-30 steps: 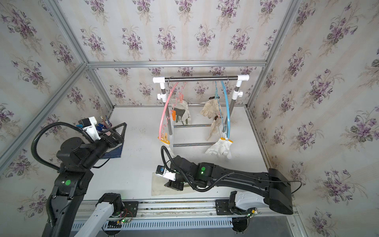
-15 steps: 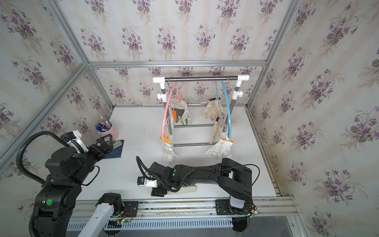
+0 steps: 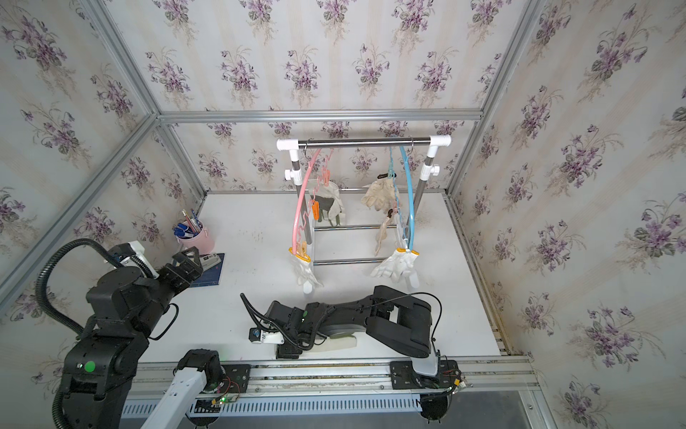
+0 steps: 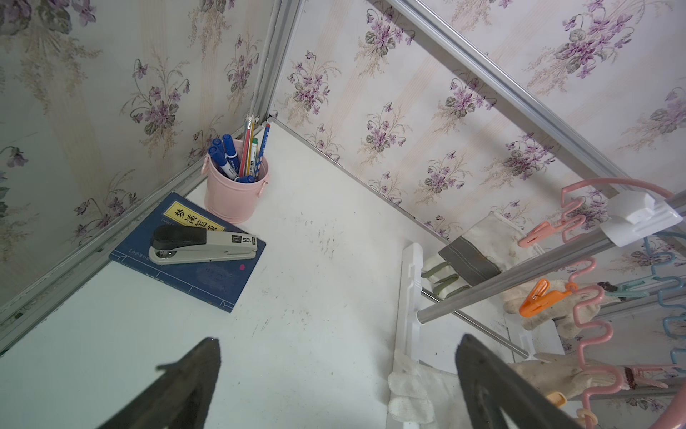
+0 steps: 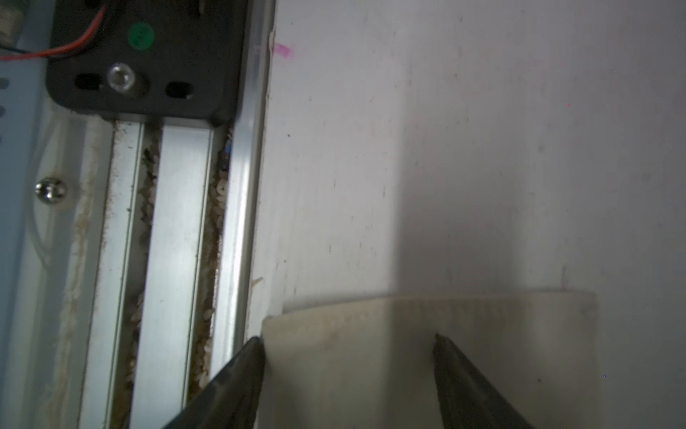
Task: Clip the gloves onto a hanger to dry
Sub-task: Pick up the glove from the center of the board.
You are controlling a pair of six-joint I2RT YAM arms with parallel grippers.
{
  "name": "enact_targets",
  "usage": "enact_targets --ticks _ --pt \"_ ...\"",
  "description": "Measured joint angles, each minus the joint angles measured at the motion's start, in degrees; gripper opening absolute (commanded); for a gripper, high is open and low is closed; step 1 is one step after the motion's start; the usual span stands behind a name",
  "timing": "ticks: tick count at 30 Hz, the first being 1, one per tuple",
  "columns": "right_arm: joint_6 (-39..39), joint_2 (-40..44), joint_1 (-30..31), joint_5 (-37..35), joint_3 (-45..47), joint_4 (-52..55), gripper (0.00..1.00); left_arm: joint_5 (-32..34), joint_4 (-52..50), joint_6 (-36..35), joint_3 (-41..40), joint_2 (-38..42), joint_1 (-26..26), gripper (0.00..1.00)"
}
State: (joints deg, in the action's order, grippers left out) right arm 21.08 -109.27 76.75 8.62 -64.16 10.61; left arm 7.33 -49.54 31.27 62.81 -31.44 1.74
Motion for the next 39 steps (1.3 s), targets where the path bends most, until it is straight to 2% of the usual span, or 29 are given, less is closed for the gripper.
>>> enact_targets --ticks 13,15,18,20,25,33,39 --pt "-0.1 -0.6 0.0 -1.4 0.9 -5.1 0.47 0.7 -1.6 -0.3 0.3 -1.0 0.0 1.00" --pt "-0.1 -0.2 -0.1 -2.0 1.4 -5.3 0.40 0.9 -1.6 -0.3 0.3 -1.1 0.0 1.00" --pt "0.0 1.0 -0.4 -3.4 2.4 -4.7 0.24 1.0 -1.6 -0.3 0.3 -1.2 0.0 1.00" --pt "-0.1 1.9 -0.6 -3.7 3.0 -4.3 0.20 1.1 -1.6 -0.3 0.3 -1.3 0.0 1.00" --pt "-0.1 4.6 -0.7 -4.8 3.4 -3.5 0.00 1.1 -1.6 -0.2 0.1 -1.4 0.0 1.00" --pt "-0.3 9.6 -0.9 -6.3 3.3 -1.2 0.00 0.9 -1.2 -0.3 -1.2 -1.6 0.0 0.99" --pt "-0.3 17.2 -4.2 -6.7 1.6 4.2 0.00 -4.1 2.6 -4.5 -1.8 -3.3 0.0 0.95"
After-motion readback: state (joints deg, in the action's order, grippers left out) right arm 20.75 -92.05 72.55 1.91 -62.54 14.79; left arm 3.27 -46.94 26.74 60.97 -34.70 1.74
